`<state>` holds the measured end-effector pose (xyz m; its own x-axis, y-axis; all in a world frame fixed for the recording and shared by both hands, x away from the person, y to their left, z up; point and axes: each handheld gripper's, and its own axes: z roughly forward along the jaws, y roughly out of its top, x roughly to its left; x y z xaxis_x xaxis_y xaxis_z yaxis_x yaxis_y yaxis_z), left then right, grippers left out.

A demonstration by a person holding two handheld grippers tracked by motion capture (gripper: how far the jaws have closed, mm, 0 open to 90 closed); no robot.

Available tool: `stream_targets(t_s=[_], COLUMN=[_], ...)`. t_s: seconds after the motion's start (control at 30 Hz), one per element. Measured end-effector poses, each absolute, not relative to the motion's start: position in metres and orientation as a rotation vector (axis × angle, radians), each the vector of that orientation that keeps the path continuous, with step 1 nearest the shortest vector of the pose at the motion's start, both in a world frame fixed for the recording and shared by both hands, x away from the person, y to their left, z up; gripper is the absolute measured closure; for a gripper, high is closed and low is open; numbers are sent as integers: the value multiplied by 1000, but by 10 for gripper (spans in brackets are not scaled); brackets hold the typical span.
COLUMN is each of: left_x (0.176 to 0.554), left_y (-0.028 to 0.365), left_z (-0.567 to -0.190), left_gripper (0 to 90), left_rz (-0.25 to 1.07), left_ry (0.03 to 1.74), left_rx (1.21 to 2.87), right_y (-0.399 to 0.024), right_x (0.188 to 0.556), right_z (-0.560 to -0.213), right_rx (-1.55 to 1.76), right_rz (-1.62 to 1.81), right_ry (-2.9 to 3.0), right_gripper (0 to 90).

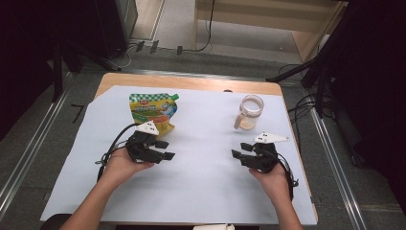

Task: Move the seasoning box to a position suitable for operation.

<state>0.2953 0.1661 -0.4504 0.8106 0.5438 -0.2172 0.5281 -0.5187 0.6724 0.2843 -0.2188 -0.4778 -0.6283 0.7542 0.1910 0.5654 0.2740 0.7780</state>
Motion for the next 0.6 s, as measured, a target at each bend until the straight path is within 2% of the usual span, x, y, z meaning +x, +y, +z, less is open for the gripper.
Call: stream_targets(t_s=[0.07,0.2,0.53,0.6], left_x=[293,293,296,296], left_y=[166,167,169,170], left_z=[-450,-451,-451,-450], left_gripper=[448,439,432,432], left_rz=[46,38,52,50], left_ry=[770,778,781,784], left_rx=[2230,2232,2232,2224], right_y=[-219,-217,-214,-214], right_x=[284,284,286,287], right_z=[-478,-480,-480,-481], right_rx=[1204,1192,1191,1197], right_rz=[1273,1258,1292,1282], right_ry=[2322,2366,2346,2354], right_gripper=[453,509,433,457])
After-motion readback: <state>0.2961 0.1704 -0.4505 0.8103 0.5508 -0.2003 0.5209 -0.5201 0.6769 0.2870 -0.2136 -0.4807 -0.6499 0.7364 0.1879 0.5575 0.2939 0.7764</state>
